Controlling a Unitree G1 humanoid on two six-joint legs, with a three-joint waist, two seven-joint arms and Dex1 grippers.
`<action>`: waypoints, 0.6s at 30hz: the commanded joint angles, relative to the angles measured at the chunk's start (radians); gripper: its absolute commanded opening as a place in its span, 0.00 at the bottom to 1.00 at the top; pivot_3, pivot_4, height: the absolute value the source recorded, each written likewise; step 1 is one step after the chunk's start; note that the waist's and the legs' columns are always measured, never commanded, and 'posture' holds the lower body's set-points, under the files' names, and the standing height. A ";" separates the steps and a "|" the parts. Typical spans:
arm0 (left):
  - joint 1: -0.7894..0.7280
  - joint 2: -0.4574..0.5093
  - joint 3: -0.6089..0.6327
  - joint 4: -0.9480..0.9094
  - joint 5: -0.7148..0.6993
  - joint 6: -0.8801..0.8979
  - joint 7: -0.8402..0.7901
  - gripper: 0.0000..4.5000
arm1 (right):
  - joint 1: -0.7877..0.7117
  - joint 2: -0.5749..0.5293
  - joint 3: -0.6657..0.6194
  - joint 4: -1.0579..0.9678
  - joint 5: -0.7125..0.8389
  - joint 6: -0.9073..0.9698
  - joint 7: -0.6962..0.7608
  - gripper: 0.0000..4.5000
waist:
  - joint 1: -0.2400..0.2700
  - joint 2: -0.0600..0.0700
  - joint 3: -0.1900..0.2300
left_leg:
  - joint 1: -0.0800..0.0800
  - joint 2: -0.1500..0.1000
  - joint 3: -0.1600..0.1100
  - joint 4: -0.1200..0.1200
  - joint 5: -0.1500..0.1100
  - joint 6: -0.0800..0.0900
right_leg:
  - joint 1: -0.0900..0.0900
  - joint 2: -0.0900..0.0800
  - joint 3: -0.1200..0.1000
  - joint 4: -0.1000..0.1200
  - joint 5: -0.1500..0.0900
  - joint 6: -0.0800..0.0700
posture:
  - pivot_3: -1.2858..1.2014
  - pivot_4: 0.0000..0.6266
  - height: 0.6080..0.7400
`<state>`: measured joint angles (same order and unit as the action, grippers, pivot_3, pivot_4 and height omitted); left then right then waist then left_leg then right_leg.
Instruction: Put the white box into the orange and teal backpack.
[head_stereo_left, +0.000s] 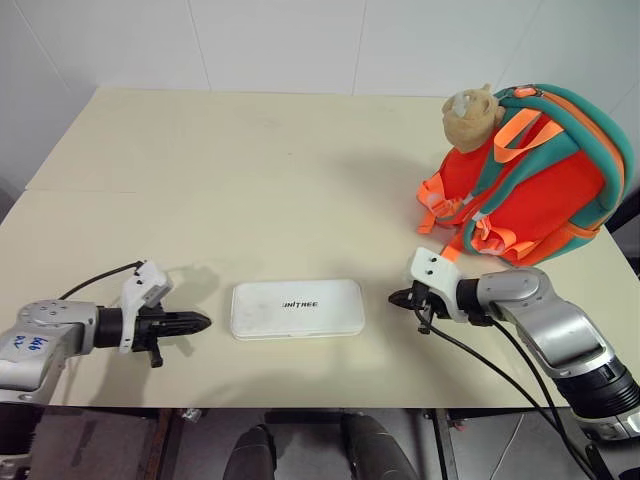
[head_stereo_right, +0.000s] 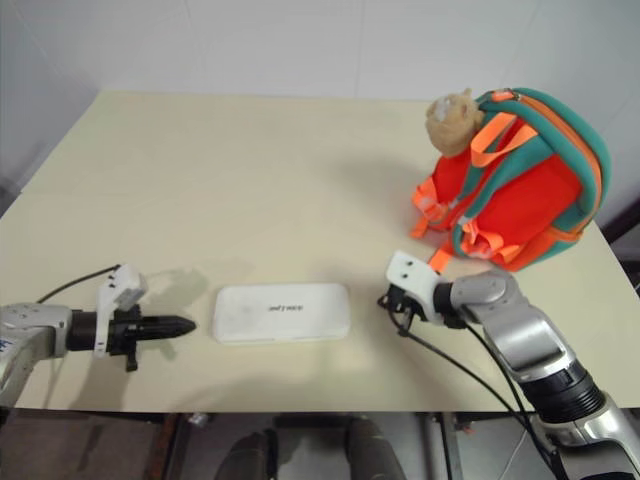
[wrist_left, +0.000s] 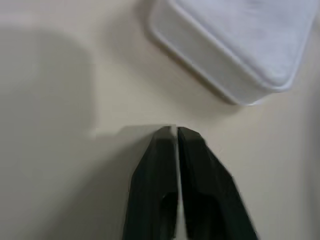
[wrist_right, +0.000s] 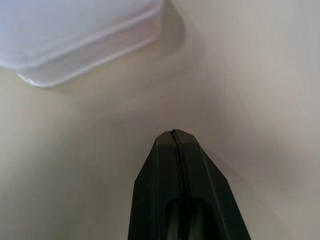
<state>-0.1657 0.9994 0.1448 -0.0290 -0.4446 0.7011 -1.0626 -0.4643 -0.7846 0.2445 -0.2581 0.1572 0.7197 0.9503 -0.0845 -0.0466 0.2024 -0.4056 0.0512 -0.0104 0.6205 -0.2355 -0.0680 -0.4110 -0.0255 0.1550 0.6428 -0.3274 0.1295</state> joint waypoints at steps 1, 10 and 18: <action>-0.023 0.034 0.030 0.033 0.028 0.044 0.043 0.33 | -0.004 -0.020 -0.041 -0.023 0.013 -0.013 0.006 0.13 | -0.001 0.000 0.000 | 0.000 0.000 0.000 0.000 0.000 0.000 | 0.000 0.000 0.000 0.000 0.000 0.000 | 0.52 0.24 1.00; -0.118 -0.026 0.134 0.041 -0.108 0.136 0.061 0.96 | -0.007 -0.012 -0.062 -0.066 0.028 -0.006 -0.006 0.79 | 0.001 0.000 0.000 | -0.001 0.000 0.000 0.000 0.000 0.000 | -0.001 0.000 0.000 0.001 0.002 0.006 | 0.52 0.24 1.00; -0.128 -0.095 0.206 0.007 -0.265 0.306 0.086 1.00 | -0.008 0.050 -0.046 -0.065 0.001 -0.029 -0.096 0.99 | 0.000 0.000 0.000 | -0.001 0.000 -0.001 -0.001 -0.001 -0.001 | -0.001 0.000 -0.001 0.001 0.002 0.007 | 0.52 0.24 1.00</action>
<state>-0.2907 0.9043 0.3077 0.0111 -0.6619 0.9757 -0.9751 -0.4649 -0.7354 0.2189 -0.2920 0.1645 0.7062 0.8687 -0.0847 -0.0467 0.2024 -0.4064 0.0512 -0.0112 0.6191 -0.2360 -0.0686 -0.4123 -0.0254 0.1540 0.6442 -0.3253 0.1368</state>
